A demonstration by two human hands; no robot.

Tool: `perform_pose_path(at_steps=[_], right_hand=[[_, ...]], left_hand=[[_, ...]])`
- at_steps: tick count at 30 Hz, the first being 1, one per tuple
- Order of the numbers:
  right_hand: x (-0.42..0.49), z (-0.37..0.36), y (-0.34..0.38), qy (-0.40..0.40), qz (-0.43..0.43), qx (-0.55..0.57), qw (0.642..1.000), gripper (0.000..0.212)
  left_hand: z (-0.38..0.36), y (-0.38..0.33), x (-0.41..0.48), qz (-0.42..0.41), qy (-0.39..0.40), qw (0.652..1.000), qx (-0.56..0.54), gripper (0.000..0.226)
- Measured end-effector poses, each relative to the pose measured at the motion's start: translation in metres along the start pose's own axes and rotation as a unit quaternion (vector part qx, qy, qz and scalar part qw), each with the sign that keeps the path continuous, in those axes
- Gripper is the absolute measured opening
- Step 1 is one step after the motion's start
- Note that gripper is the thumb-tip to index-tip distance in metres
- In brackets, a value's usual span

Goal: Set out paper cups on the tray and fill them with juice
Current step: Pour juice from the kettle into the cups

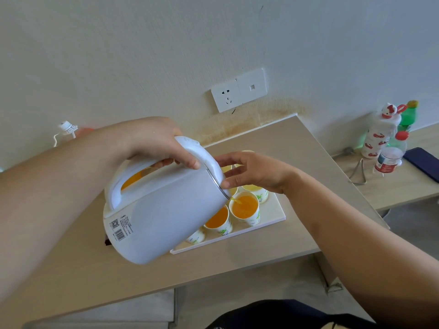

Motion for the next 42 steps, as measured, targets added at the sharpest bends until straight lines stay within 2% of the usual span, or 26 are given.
perform_pose_path(at_steps=[7,13,15,17,19,20,22,24,26,30,42], right_hand=[[0.002,0.005,-0.004,-0.014,-0.016,-0.029,0.999,0.061],[0.004,0.011,0.007,-0.038,-0.01,-0.055,0.998,0.062],[0.008,0.014,0.015,-0.04,-0.005,-0.06,0.997,0.054],[0.013,0.019,0.023,-0.053,-0.006,-0.075,0.996,0.049],[0.02,0.024,0.029,-0.062,-0.015,-0.093,0.994,0.054],[0.025,0.025,0.031,-0.061,-0.019,-0.105,0.992,0.058],[0.032,0.026,0.033,-0.058,-0.026,-0.123,0.99,0.063],[0.037,0.026,0.036,-0.056,-0.022,-0.128,0.99,0.057],[0.043,0.025,0.034,-0.048,-0.022,-0.125,0.991,0.055],[0.054,0.021,0.023,-0.037,-0.035,-0.102,0.993,0.06],[0.057,0.024,0.004,-0.097,-0.024,-0.079,0.992,0.057]], left_hand=[[-0.002,0.008,0.001,-0.007,0.005,0.999,-0.037,0.037],[-0.001,0.023,0.002,-0.02,0.02,0.991,-0.133,0.034],[0.002,0.031,0.001,-0.02,0.024,0.985,-0.167,0.049],[0.006,0.039,0.0,-0.022,0.019,0.982,-0.185,0.08],[0.01,0.047,0.001,-0.027,0.016,0.978,-0.206,0.106],[0.011,0.05,0.001,-0.028,0.013,0.976,-0.214,0.108],[0.015,0.053,0.002,-0.021,0.005,0.978,-0.208,0.092],[0.018,0.055,0.002,0.0,-0.006,0.979,-0.205,0.058],[0.023,0.056,0.004,0.014,-0.02,0.979,-0.201,0.037],[0.029,0.057,0.012,0.03,-0.02,0.986,-0.164,0.033],[0.031,0.053,0.039,0.01,0.007,0.996,-0.09,0.033]])
Point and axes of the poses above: each hand's wrist, its own x-axis towards the middle knuckle, its own z-axis out of the back of the hand, y = z × x, the point moved 7 cm from there along x, towards the middle knuckle, and after that the axes turned 13 degrees about y, right-handed, at the moved point
